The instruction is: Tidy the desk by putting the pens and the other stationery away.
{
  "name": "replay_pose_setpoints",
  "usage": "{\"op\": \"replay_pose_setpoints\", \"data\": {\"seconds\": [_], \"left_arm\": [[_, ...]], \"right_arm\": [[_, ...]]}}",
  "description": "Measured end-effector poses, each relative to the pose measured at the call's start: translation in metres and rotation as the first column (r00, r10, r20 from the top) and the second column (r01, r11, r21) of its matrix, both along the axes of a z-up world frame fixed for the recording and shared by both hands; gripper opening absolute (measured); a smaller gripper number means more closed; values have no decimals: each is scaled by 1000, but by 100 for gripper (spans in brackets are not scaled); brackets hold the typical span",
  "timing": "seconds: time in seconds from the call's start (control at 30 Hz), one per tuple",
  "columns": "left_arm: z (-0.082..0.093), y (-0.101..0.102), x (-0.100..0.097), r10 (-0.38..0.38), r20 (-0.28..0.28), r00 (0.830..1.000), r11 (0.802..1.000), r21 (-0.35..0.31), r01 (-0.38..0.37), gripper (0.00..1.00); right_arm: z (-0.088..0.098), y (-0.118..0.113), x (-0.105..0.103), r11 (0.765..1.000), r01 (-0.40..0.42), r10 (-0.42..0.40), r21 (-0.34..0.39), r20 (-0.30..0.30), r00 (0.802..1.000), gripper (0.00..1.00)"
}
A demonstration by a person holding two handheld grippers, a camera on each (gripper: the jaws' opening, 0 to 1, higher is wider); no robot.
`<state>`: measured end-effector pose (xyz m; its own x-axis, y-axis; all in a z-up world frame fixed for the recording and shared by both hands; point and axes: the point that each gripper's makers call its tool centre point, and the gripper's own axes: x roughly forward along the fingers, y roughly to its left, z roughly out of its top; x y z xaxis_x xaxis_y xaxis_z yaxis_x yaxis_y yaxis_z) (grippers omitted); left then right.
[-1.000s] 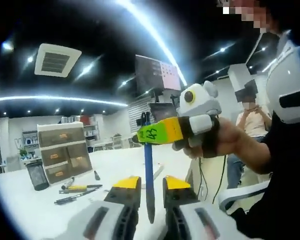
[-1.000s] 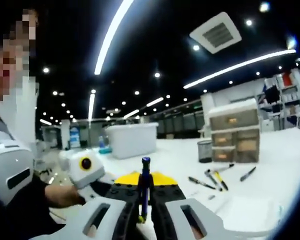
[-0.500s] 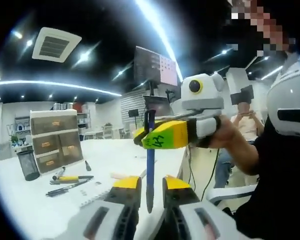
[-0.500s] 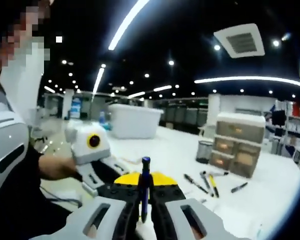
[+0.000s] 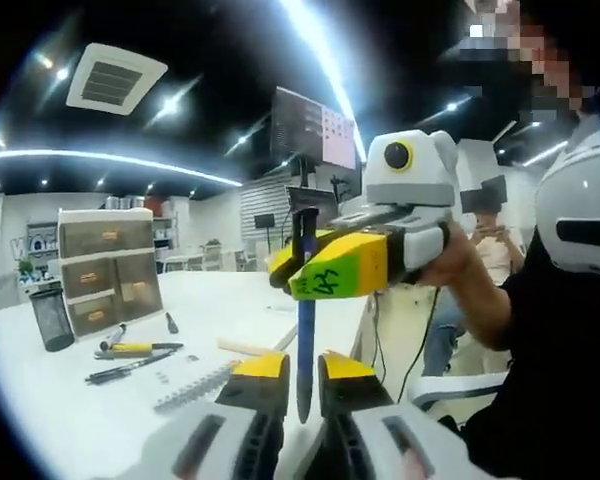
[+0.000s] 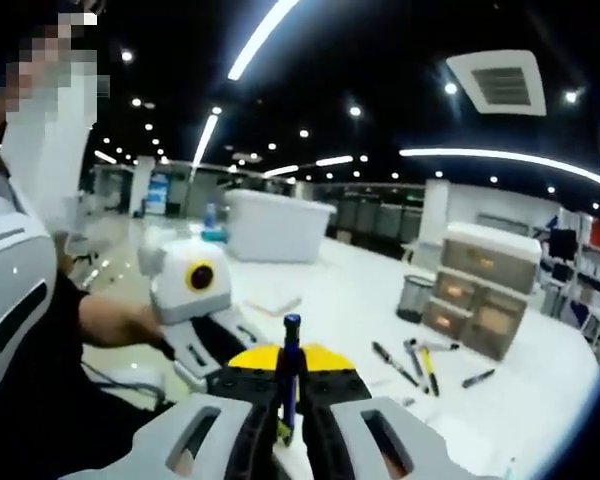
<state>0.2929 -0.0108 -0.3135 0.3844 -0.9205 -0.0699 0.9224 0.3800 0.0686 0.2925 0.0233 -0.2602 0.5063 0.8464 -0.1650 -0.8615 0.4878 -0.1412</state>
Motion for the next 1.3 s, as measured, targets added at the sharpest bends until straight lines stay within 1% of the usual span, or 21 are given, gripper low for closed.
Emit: {"op": "replay_pose_setpoints", "data": {"seconds": [0.03, 0.13, 0.17, 0.2, 0.3, 0.33, 0.37, 0.43, 0.47, 0.5, 0.63, 0.67, 0.8, 0.87, 0.93, 0.97, 1.1, 1.17, 1.2, 1.27, 1.3], "left_arm": [[0, 0, 0, 2, 4, 1000, 1000, 2, -2, 9], [0, 0, -2, -10, 0, 1000, 1000, 1, 10, 7], [0, 0, -1, -2, 17, 1000, 1000, 3, 2, 7], [1, 0, -2, -4, 20, 1000, 1000, 2, 4, 7], [3, 2, 0, -3, 17, 1000, 1000, -10, 3, 7], [3, 3, 0, -2, 18, 1000, 1000, -11, 3, 7], [4, 4, 1, 0, 15, 1000, 1000, -15, 0, 7], [6, 6, 3, 3, 14, 1000, 1000, -24, -2, 6], [7, 7, 4, 7, 15, 1000, 1000, -30, -7, 6], [8, 9, 5, 11, 16, 1000, 999, -34, -11, 6], [13, 19, 12, 35, 15, 999, 998, -49, -34, 6], [14, 22, 15, 45, 16, 999, 998, -48, -45, 6], [21, 40, 32, 96, 1, 995, 994, -58, -96, 6], [28, 53, 46, 155, 1, 988, 986, -71, -154, 6], [37, 67, 60, 192, 8, 981, 978, -86, -190, 6], [41, 74, 66, 211, 15, 977, 974, -86, -209, 6], [47, 96, 90, 274, 53, 960, 961, -65, -270, 6], [48, 107, 102, 302, 42, 952, 952, -74, -299, 6], [48, 109, 104, 306, 43, 951, 950, -74, -303, 6], [50, 122, 117, 343, 43, 938, 937, -80, -339, 6], [51, 125, 120, 351, 44, 935, 934, -82, -347, 6]], "right_arm": [[0, 0, 0, 1000, -2, 2, 0, -2, 1000, 4], [0, 1, 0, 1000, -4, 4, -3, -3, 1000, 4], [0, 1, 0, 1000, -5, 5, -3, 0, 1000, 5], [1, 1, 0, 1000, -5, 5, -2, 4, 1000, 5], [4, 2, 0, 1000, -13, 13, -2, 33, 999, 5], [5, 2, 2, 1000, -7, 7, -10, 65, 998, 6], [6, 1, 3, 1000, 5, -4, -3, 73, 997, 7], [7, 1, 3, 1000, 3, -4, 4, 70, 998, 10], [8, 1, 4, 1000, 5, -6, 10, 75, 997, 17], [8, -1, 5, 1000, 16, -18, 23, 76, 997, 20], [9, -6, 8, 998, 37, -41, 42, 91, 995, 31], [9, -7, 8, 998, 37, -41, 47, 89, 995, 31], [7, -13, 7, 996, 44, -50, 77, 73, 996, 32], [5, -18, 8, 991, 59, -65, 119, 45, 997, 32], [3, -21, 7, 984, 57, -61, 168, 16, 998, 32], [1, -24, 7, 981, 63, -65, 181, 5, 998, 32], [-7, -34, 9, 976, 94, -94, 196, -10, 995, 35], [-10, -41, 9, 972, 113, -113, 206, -14, 994, 39], [-10, -42, 9, 971, 117, -116, 208, -15, 993, 40], [-16, -54, 9, 964, 147, -143, 223, -35, 989, 41], [-18, -57, 9, 963, 152, -148, 224, -38, 988, 41]]}}
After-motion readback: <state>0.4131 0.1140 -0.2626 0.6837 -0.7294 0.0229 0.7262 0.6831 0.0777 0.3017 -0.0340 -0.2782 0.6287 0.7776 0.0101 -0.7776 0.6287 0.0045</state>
